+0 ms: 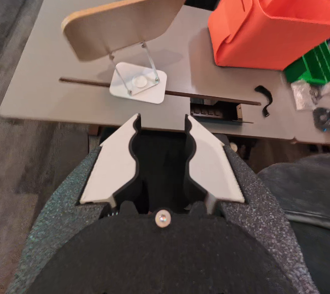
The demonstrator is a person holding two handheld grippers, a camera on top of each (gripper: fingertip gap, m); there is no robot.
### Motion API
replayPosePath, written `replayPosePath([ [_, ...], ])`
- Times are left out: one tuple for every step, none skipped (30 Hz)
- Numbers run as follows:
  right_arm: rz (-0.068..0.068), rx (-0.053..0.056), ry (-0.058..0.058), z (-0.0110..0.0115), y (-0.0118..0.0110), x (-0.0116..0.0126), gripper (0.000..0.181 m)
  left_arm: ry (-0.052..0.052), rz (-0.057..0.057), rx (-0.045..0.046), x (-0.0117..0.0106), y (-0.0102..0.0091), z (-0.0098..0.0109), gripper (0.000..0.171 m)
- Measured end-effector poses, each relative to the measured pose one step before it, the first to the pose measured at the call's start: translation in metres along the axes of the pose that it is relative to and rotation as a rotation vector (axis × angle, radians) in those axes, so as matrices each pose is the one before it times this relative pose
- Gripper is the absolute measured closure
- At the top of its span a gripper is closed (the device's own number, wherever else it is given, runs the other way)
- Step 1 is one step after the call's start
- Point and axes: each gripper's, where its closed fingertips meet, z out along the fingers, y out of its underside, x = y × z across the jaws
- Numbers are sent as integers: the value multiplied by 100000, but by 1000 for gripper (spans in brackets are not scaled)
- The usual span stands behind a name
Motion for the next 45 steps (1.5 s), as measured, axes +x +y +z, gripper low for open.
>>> replayPosePath([
  [-1558,-609,-1449,296,436,-573,92,-4456,-4988,1771,409,1420,-2539,122],
  [-1606,-1399,-721,435,539,-381,92,-4498,-3724,2057,267,1327,-2503,121],
  [-1771,-2050,551,554,643,-123,91,-4720,-2895,2505,83,1177,-2408,121],
  [-1992,-1092,1895,662,508,133,91,-4552,-2267,2931,-33,1000,-2218,121],
  [-1847,-137,1695,815,384,146,92,-3966,-1800,3140,-124,830,-1952,120],
  [-2282,-1257,1646,1033,512,184,92,-3116,-1208,3186,-149,615,-1563,120],
  [-2269,-2739,1918,1247,677,216,91,-1918,-314,2944,-115,381,-1062,120],
  [-1303,-2323,2035,1339,528,180,91,-873,259,1379,-14,317,-470,119],
  [-479,-813,1452,1324,215,32,91,750,716,-1755,180,454,150,114],
  [50,-465,142,1289,122,-170,91,2112,1346,-3760,280,456,701,108],
  [-86,-586,522,1282,90,-68,91,2741,1725,-2120,236,8,1104,102],
  [310,-926,1465,1262,148,99,91,3101,1684,516,163,-480,1376,99],
  [822,-1751,1529,1261,300,181,90,3151,1645,1431,3,-680,1574,99],
  [1769,-2461,1459,1243,424,217,87,3763,1824,223,-87,-512,1772,99],
  [2222,-2628,878,1185,401,161,86,4461,1969,-1831,-157,-219,1908,96],
  [1791,-1654,1174,1145,298,228,86,3907,2818,-2799,-383,-74,1864,94],
  [395,-1003,1525,1111,218,233,84,3674,5062,-2972,-459,33,1704,91],
  [-1154,-1258,2412,1093,242,262,84,3555,7078,-2557,-460,170,1458,89],
  [-1127,-1733,3909,1099,305,361,84,2466,5199,-264,-577,81,1227,89],
  [-1244,-2005,3689,1076,300,133,84,3518,883,351,-455,193,1111,93],
  [-1291,-2884,3724,1051,405,-195,84,3946,-1094,-1918,-500,614,1065,95],
  [54,-3936,5232,966,513,-229,84,2358,-950,-2630,-755,755,921,91],
  [1851,-1944,4725,765,157,-487,83,2053,-801,-1661,-764,629,675,89],
  [2802,206,1953,527,-213,-957,83,2294,-770,-1137,-749,518,412,89],
  [3154,209,1718,344,-305,-998,83,2136,-374,-1066,-769,440,173,88],
  [3048,6,2558,205,-294,-876,83,1434,276,-884,-846,372,-63,86],
  [3087,517,2414,55,-337,-877,83,453,-323,246,-967,196,-294,85],
  [2952,1001,2056,-52,-377,-874,84,527,-1277,1154,-939,-31,-444,85],
  [2344,441,2333,-67,-312,-765,84,761,-803,802,-893,-186,-526,85],
  [2225,-37,2185,-142,-262,-714,84,675,215,671,-838,-354,-602,86],
  [2499,668,1327,-188,-371,-786,84,877,1926,-208,-723,-380,-569,88],
  [1698,772,1453,-189,-397,-699,83,1005,3073,-1383,-660,-315,-518,89],
  [512,478,2318,-191,-373,-469,84,1549,2971,-975,-558,-334,-539,89],
  [225,747,2405,-164,-397,-312,83,1501,2755,-502,-571,-285,-541,89],
  [515,583,2434,-134,-348,-194,83,603,2278,-1214,-744,-50,-465,89],
  [962,131,1887,-73,-227,-222,82,665,1558,-1950,-807,169,-327,88],
  [1741,52,1261,-31,-154,-283,82,797,988,-1869,-847,246,-237,88],
  [2277,454,616,-19,-117,-389,83,302,412,-1073,-951,221,-199,87],
  [1283,136,783,59,-2,-412,83,970,-438,-89,-850,141,-187,88],
  [343,-346,1200,157,106,-383,83,1843,-657,482,-729,71,-165,88],
  [-36,107,1192,263,54,-390,83,1546,9,759,-774,12,-153,89],
  [47,-59,1290,380,66,-347,83,1232,866,653,-853,-6,-117,90],
  [884,-172,1191,468,72,-331,83,991,1440,-119,-975,62,-51,90],
  [1703,167,991,540,6,-332,83,963,1450,-972,-1068,147,62,91],
  [1894,260,975,618,1,-335,83,1180,1318,-1585,-1142,218,161,91],
])
